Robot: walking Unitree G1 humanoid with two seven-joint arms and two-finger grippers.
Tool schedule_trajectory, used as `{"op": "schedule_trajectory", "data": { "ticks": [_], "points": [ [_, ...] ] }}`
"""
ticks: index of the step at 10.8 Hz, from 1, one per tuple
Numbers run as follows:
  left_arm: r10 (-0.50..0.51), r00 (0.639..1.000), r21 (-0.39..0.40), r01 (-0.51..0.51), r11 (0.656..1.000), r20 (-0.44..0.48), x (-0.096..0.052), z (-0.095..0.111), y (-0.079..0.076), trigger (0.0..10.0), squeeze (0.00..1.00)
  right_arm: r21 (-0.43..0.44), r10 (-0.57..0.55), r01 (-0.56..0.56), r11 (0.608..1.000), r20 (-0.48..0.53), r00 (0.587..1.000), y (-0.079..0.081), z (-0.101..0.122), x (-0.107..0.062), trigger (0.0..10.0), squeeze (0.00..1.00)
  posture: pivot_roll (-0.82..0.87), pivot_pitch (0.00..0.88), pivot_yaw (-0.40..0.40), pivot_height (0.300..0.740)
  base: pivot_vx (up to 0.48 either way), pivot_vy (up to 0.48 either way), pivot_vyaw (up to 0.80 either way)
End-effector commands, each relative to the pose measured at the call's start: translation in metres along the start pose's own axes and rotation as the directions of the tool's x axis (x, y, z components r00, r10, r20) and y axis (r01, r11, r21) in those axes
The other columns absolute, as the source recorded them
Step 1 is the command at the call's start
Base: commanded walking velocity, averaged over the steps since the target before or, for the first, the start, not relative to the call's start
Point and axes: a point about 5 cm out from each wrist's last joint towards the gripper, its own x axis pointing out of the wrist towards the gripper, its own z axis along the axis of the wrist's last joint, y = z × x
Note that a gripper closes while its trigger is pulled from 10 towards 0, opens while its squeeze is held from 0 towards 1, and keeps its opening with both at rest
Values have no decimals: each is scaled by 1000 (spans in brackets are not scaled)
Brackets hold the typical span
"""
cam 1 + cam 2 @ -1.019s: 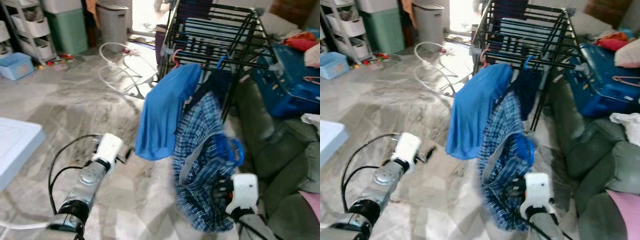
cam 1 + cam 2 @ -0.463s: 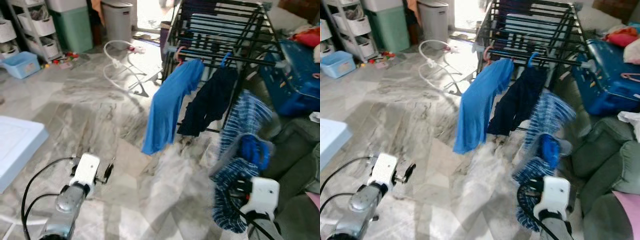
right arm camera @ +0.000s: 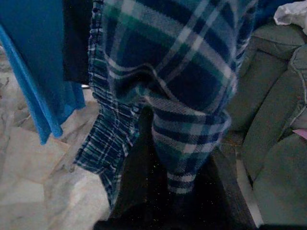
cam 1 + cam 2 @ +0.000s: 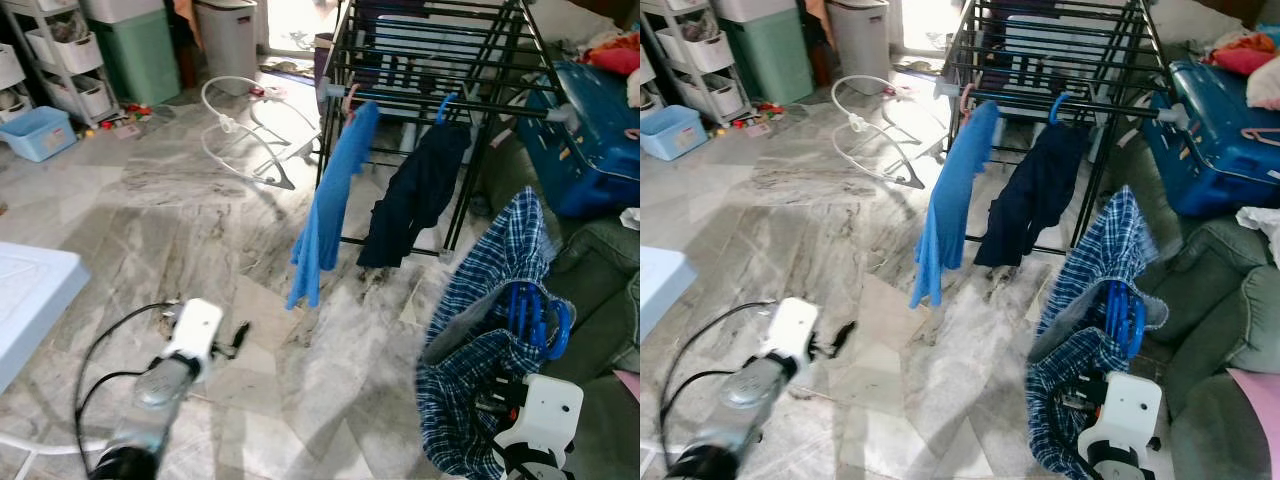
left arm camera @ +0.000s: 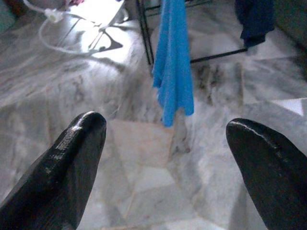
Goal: Hang hanger
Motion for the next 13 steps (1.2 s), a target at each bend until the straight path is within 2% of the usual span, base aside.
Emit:
{"op": "schedule_trajectory", "data": {
  "ticks": [1,5,9,13],
  "points": [
    [-11,1000,-5,11,1000,11,4,4,-2,10000,0,-18,9,-8,1000,58,998,-1,12,-1,0,0,0,35,-30,740,0,0,0],
    [-55,998,-4,55,998,41,13,15,-9,10000,0,-1,-21,21,1000,59,998,-1,12,2,0,0,-3,35,-11,740,68,0,0],
    [-99,992,-8,100,995,82,21,30,-15,10000,0,23,-30,29,999,35,999,4,5,-1,0,0,-21,37,10,740,336,0,0],
    [-142,982,4,143,990,123,29,47,-25,10000,0,32,-45,46,998,-44,998,-2,-11,-4,0,0,-31,32,12,740,451,0,0]
  ]
}}
